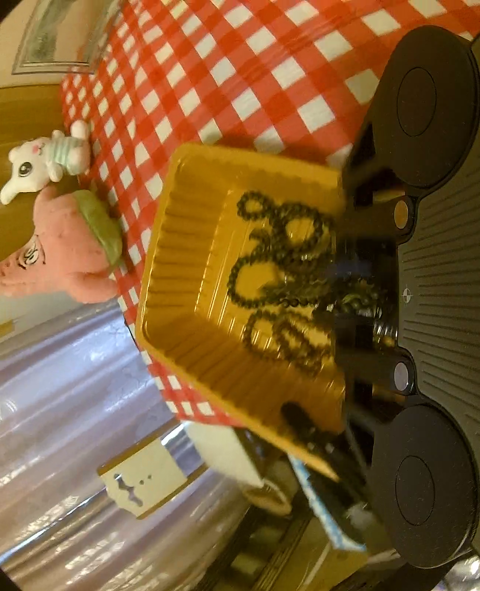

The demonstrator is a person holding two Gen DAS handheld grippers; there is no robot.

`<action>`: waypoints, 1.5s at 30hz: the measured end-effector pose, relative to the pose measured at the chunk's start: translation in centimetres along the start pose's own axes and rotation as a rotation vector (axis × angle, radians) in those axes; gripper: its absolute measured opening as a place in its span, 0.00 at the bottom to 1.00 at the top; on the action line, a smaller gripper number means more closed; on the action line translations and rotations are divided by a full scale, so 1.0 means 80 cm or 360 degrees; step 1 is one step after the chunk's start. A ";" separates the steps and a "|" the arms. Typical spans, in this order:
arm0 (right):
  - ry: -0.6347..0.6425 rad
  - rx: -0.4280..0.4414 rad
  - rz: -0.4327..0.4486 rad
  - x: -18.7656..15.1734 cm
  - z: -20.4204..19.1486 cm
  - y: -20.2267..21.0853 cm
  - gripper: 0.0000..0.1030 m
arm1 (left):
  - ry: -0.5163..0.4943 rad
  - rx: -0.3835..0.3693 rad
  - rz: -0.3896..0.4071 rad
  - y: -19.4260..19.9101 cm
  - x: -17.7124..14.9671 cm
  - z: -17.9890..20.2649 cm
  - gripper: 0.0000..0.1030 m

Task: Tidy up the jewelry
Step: 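Lower the bead strand into the tray and open the right gripper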

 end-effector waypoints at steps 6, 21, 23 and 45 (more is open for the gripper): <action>0.0046 -0.0071 0.0067 -0.004 0.005 0.013 0.62 | -0.0001 0.0004 -0.0005 -0.003 0.000 0.000 0.08; -0.0132 -0.0245 0.0103 -0.033 0.052 0.040 0.62 | 0.0131 -0.0009 -0.0144 -0.028 -0.014 -0.027 0.11; -0.0160 -0.0258 0.0103 -0.039 0.058 0.043 0.64 | 0.0133 -0.0015 -0.0164 -0.030 -0.018 -0.030 0.15; -0.0320 -0.0413 0.0224 -0.114 0.078 0.081 0.75 | 0.0057 0.0089 -0.0092 0.069 0.008 -0.015 0.51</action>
Point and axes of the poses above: each gripper's, at about its wrist camera, not at the fingertips, and y roughly against the way its jaws point, z to its right, x to its top, the point moved 3 cm from there along -y, roughly the way its jaws point, and after that the axes turned 4 degrees about -z, right-handed, at the moved point
